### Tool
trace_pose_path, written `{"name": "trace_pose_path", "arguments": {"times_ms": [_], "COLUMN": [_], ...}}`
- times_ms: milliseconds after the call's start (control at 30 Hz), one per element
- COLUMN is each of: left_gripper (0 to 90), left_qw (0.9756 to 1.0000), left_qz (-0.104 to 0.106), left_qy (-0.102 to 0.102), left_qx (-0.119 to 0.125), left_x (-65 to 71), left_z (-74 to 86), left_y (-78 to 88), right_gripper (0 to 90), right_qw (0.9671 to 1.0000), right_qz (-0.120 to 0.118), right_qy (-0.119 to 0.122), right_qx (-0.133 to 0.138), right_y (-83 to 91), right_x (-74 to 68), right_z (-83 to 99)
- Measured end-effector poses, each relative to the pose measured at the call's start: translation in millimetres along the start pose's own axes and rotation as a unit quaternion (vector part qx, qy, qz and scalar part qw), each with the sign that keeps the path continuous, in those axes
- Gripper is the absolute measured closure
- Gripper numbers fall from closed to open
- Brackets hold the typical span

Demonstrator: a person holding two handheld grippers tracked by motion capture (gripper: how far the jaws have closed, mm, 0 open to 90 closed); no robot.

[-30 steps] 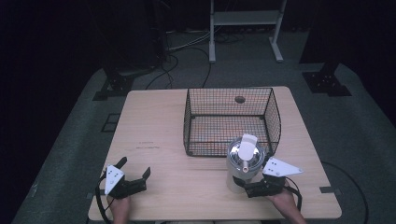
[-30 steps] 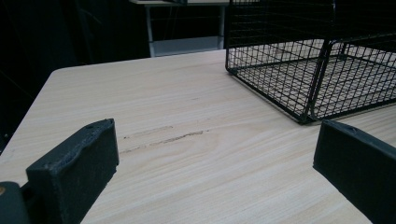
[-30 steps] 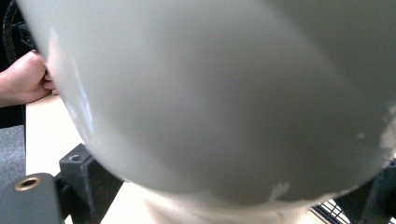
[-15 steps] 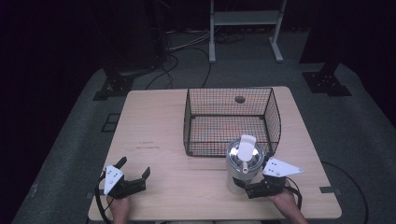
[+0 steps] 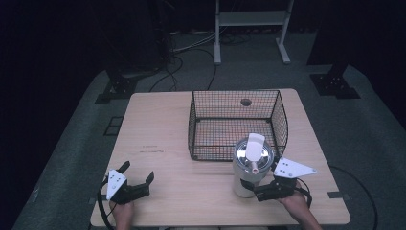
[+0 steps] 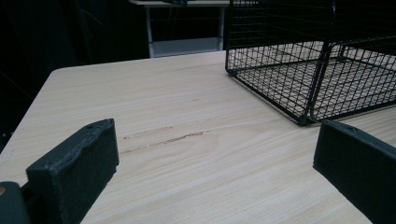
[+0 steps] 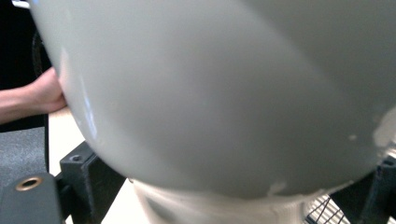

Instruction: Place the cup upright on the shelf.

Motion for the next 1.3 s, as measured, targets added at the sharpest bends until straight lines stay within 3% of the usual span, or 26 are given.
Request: {"name": "trace_pose_path", "arguments": {"times_ms": [300, 667, 900, 1300], "left_gripper": [0.0, 0.0, 0.0, 0.0], "left_qw": [1.0, 1.0, 1.0, 1.0], "left_qz": [0.0, 0.0, 0.001, 0.002], "left_qy": [0.001, 0.001, 0.001, 0.001], "left_qx": [0.002, 0.001, 0.001, 0.001], "left_x": [0.2, 0.1, 0.1, 0.3], "left_z": [-0.4, -0.2, -0.2, -0.1], "left_y": [-0.2, 0.0, -0.2, -0.4], "right_gripper": [9.2, 9.2, 9.2, 9.2], "right_qw": [0.9999, 0.9997, 0.9993, 0.9991], "right_qz": [-0.009, -0.012, -0.015, -0.016], "right_qy": [-0.004, 0.013, 0.015, 0.022], "right_qx": [0.007, 0.014, 0.029, 0.031], "right_y": [4.5, 8.3, 7.6, 1.0], "right_x": [3.9, 9.1, 14.2, 24.5], "right_z": [-20.2, -54.4, -74.5, -101.9]}}
Point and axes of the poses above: each handheld gripper's, and its own axes: y roughly backward along the jaws, z roughly out of its underside, x roughly to its right, the point moved 10 cm from there along -y, roughly forward along the jaws, and after that the axes turned 8 degrees about z, right-handed, at the moved point
